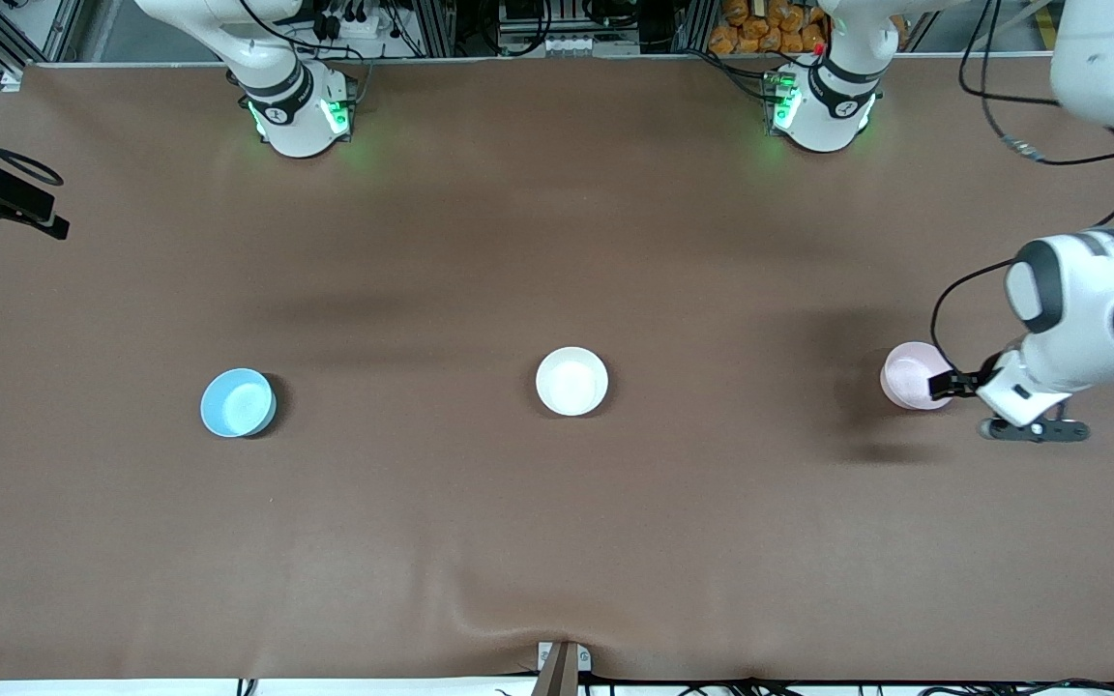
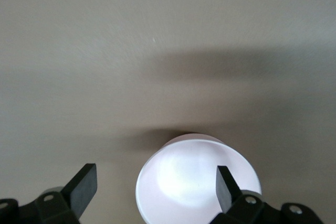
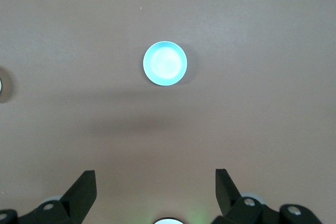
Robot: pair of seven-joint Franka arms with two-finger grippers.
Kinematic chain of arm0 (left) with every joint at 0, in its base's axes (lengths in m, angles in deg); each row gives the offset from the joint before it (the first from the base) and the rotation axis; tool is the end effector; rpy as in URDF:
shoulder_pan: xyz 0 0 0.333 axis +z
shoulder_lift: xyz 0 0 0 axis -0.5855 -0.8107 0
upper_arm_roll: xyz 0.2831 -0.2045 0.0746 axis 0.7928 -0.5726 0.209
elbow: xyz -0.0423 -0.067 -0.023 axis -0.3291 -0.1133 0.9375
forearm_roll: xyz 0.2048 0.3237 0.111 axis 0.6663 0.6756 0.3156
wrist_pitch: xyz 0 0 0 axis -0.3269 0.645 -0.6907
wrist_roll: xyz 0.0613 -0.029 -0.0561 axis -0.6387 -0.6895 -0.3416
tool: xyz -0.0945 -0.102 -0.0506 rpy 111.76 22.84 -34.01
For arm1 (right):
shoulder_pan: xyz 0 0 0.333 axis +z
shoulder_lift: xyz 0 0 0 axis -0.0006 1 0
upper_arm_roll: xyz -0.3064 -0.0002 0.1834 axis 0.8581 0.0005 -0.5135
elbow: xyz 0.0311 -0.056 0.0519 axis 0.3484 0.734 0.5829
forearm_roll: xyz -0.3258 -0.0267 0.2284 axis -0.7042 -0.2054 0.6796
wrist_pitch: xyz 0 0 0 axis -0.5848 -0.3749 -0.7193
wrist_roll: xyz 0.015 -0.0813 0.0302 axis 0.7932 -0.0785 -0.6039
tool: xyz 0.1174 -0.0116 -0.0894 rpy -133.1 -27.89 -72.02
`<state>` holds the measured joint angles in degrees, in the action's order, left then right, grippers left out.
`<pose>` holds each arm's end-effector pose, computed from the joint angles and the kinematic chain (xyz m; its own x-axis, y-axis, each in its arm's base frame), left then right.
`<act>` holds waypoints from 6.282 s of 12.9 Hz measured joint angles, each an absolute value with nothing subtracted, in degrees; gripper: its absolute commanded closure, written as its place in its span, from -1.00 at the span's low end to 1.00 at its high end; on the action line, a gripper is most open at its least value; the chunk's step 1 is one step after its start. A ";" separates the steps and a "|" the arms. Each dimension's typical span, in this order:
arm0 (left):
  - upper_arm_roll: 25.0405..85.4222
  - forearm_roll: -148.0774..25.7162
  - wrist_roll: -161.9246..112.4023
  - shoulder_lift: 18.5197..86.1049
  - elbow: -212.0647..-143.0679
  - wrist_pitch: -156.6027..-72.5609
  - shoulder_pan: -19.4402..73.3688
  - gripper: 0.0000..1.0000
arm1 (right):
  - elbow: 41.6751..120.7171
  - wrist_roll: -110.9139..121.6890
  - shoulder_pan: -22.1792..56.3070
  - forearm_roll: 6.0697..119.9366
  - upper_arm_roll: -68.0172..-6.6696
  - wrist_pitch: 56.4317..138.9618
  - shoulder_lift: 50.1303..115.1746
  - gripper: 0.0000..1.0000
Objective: Stack pink and blue bowls on white bowl
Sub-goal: 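Move the left gripper down over the pink bowl and grasp its rim, then carry the pink bowl with the left gripper over the white bowl, then lower the pink bowl into the white bowl while the right gripper reaches the blue bowl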
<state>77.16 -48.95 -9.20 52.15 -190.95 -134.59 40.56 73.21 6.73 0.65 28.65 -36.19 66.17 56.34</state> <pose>0.6257 0.0936 0.2299 0.9974 -0.0587 -0.0425 -0.0612 -0.9963 -0.0595 0.5270 -0.0491 0.6356 0.9970 -0.0333 -0.0696 -0.0372 -0.9978 -0.0551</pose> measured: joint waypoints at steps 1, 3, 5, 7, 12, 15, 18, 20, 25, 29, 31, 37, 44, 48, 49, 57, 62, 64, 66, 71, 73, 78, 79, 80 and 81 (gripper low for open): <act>77.16 -48.95 -8.60 51.25 -191.54 -135.73 40.95 -1.00 | 73.22 6.73 0.65 28.65 -36.20 66.17 56.34 -1.00; 77.16 -48.95 -4.54 50.69 -191.81 -136.05 42.42 -1.00 | 73.22 6.73 0.65 28.65 -36.19 66.17 56.34 -1.00; 77.17 -48.95 -0.57 50.86 -192.09 -136.05 44.14 -0.59 | 73.21 6.73 0.65 28.65 -36.19 66.17 56.34 -1.00; 77.08 -48.95 0.55 50.87 -192.35 -136.05 44.67 -0.17 | 73.22 6.73 0.65 28.65 -36.20 66.17 56.34 -1.00; 75.97 -48.96 0.55 50.86 -193.30 -136.05 44.63 1.00 | 73.22 6.73 0.65 28.65 -36.19 66.16 56.34 -1.00; 75.69 -49.05 0.71 51.11 -193.28 -135.98 44.64 1.00 | 73.22 6.73 0.65 28.65 -36.19 66.14 56.34 -1.00; 73.61 -49.06 0.70 52.48 -192.60 -135.14 44.58 1.00 | 73.22 6.73 0.65 28.65 -36.19 66.13 56.34 -1.00; 70.92 -50.39 -1.11 52.61 -190.18 -132.72 44.39 1.00 | 73.22 6.73 0.65 28.65 -36.19 66.13 56.34 -1.00; 60.04 -51.71 -20.67 52.64 -182.45 -125.76 42.18 1.00 | 73.22 6.73 0.65 28.65 -36.18 66.13 56.35 -1.00; 58.92 -51.78 -42.03 52.27 -177.60 -123.44 31.18 1.00 | 73.22 6.73 0.65 28.65 -36.18 66.13 56.34 -1.00; 58.90 -51.79 -51.52 50.98 -175.45 -123.44 25.85 1.00 | 73.22 6.73 0.65 28.65 -36.18 66.13 56.34 -1.00; 59.08 -56.27 -63.00 43.29 -166.12 -123.43 16.49 1.00 | 73.22 6.73 0.65 28.65 -36.17 66.13 56.35 -1.00; 59.46 -56.28 -68.30 37.35 -160.93 -124.44 9.88 1.00 | 73.22 6.73 0.65 28.65 -36.17 66.13 56.34 -1.00; 59.86 -56.28 -68.31 37.20 -163.29 -125.89 9.83 1.00 | 73.21 6.73 0.65 28.65 -36.19 66.16 56.34 -1.00; 59.89 -56.28 -68.31 37.20 -163.63 -125.97 9.84 1.00 | 73.11 6.72 0.67 28.65 -36.26 66.23 56.35 -1.00; 59.53 -56.28 -68.31 39.17 -167.47 -126.90 9.65 1.00 | 71.83 6.64 1.97 28.65 -36.55 67.10 56.78 -1.00; 59.50 -56.28 -68.31 39.79 -169.46 -130.22 9.61 1.00 | 69.88 6.67 3.21 30.08 -36.73 70.05 64.69 -1.00; 59.57 -56.28 -68.30 39.76 -170.21 -130.63 9.63 1.00 | 69.06 6.67 3.16 30.28 -36.41 70.10 67.01 -1.00; 59.60 -56.28 -68.31 39.74 -170.94 -131.06 9.64 1.00 | 68.66 6.66 3.18 30.28 -36.39 70.27 67.85 -1.00; 59.59 -56.28 -68.30 39.28 -171.78 -134.17 9.63 1.00 | 68.64 6.67 3.30 30.29 -36.61 70.61 75.63 -1.00; 59.63 -56.28 -68.30 38.79 -171.80 -135.24 9.67 0.77 | 68.41 6.66 3.29 30.28 -36.42 71.12 77.97 -1.00; 59.65 -56.28 -68.31 38.23 -171.76 -136.29 9.75 -1.00 | 69.31 6.66 2.82 30.29 -36.17 74.59 79.29 -1.00; 59.65 -56.29 -68.31 38.26 -171.65 -136.36 9.76 -1.00 | 70.35 6.66 2.77 30.29 -36.15 76.18 79.73 -1.00; 59.65 -56.29 -68.31 38.48 -171.45 -136.35 9.84 -1.00 | 71.62 6.66 2.69 30.29 -36.14 77.61 80.11 -1.00; 59.65 -56.29 -68.31 39.02 -171.25 -135.86 9.98 -1.00 | 72.99 6.66 2.63 30.29 -36.11 79.23 80.40 -1.00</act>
<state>59.65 -56.29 -68.31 39.02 -171.25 -135.86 9.98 72.99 6.66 2.63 30.29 -36.11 79.23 80.40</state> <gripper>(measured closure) 0.251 0.000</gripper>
